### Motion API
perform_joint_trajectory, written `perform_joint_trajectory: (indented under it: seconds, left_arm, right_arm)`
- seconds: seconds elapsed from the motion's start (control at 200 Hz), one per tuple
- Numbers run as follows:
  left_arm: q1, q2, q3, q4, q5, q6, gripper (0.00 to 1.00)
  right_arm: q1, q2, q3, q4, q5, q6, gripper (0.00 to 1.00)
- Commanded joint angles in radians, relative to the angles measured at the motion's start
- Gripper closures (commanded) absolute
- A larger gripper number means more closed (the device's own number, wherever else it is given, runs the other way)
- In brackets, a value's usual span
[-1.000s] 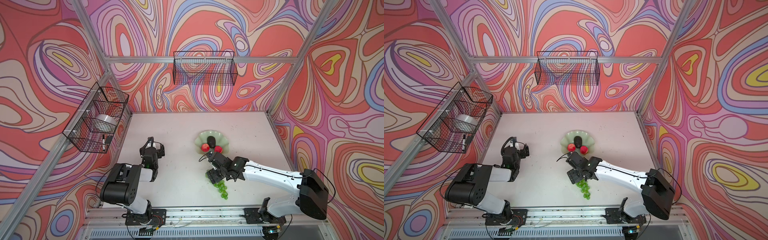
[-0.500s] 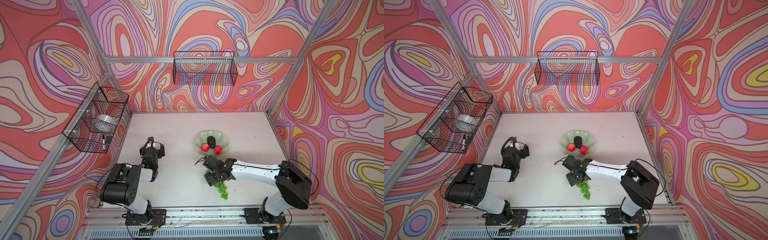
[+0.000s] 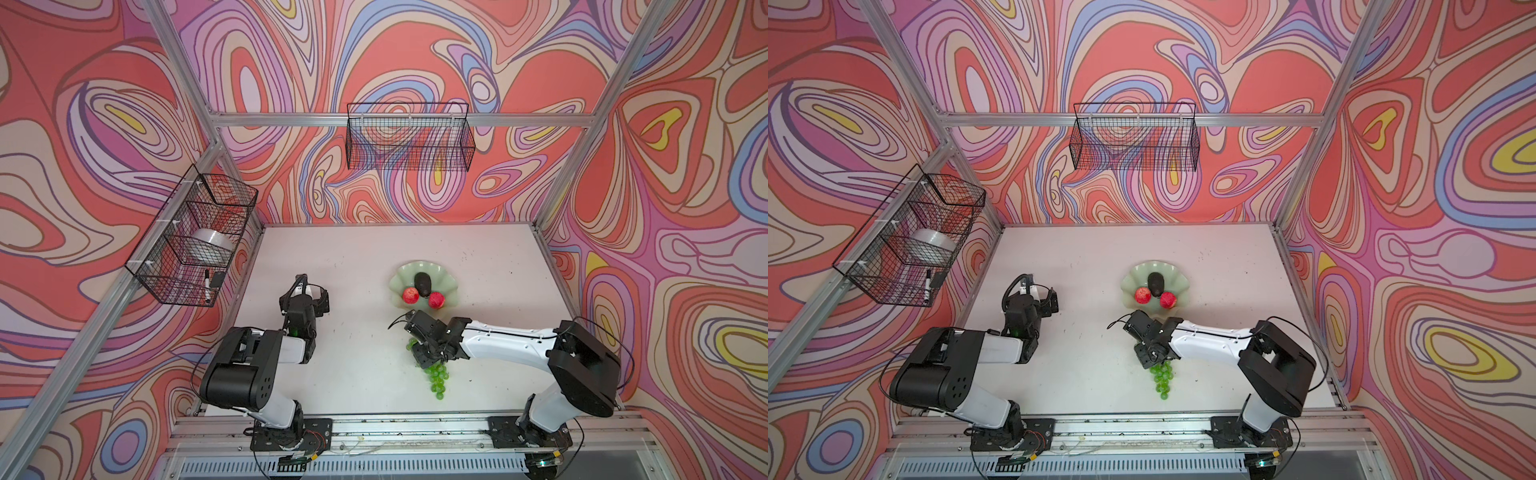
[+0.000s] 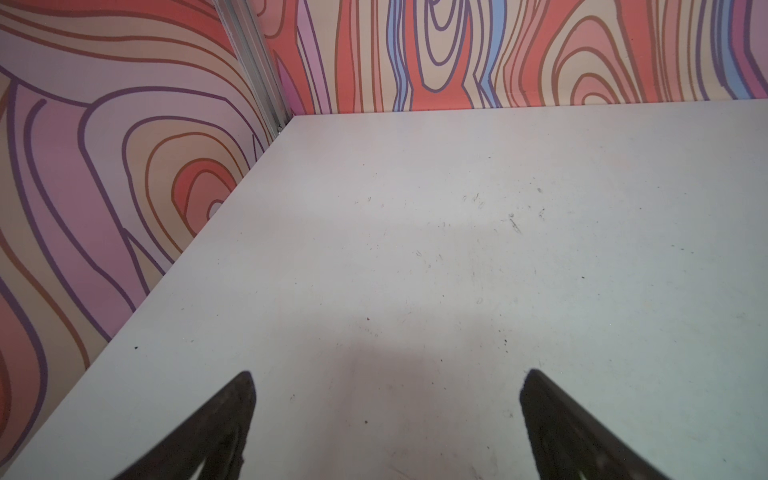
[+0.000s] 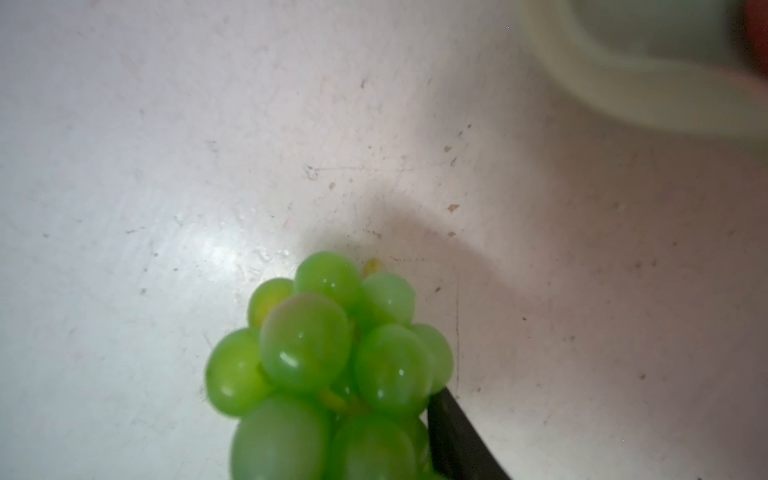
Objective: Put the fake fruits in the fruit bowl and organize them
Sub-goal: 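Lower the right gripper onto the green grapes and grasp the bunch, then carry the grapes with the right gripper into the bowl and release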
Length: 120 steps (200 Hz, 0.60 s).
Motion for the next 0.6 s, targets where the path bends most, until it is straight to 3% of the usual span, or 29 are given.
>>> perform_joint_trajectory:
  seconds: [0.0, 0.27, 0.385, 0.596]
  left_arm:
    - [0.008, 0.001, 0.011, 0.006, 0.003, 0.01, 0.0]
    - [0.009, 0.001, 0.01, 0.006, 0.002, 0.01, 0.0]
    - [0.009, 0.0, 0.011, 0.006, 0.003, 0.011, 0.0]
    - [0.009, 0.0, 0.011, 0.006, 0.001, 0.011, 0.0]
  right_arm:
    - [0.004, -0.099, 0.037, 0.007, -0.013, -0.028, 0.6]
    - [-0.002, -0.274, 0.156, -0.151, 0.071, -0.078, 0.6]
    - [-0.026, -0.273, 0.23, -0.178, 0.103, -0.132, 0.59]
    - [-0.181, -0.192, 0.313, -0.09, 0.122, -0.345, 0.6]
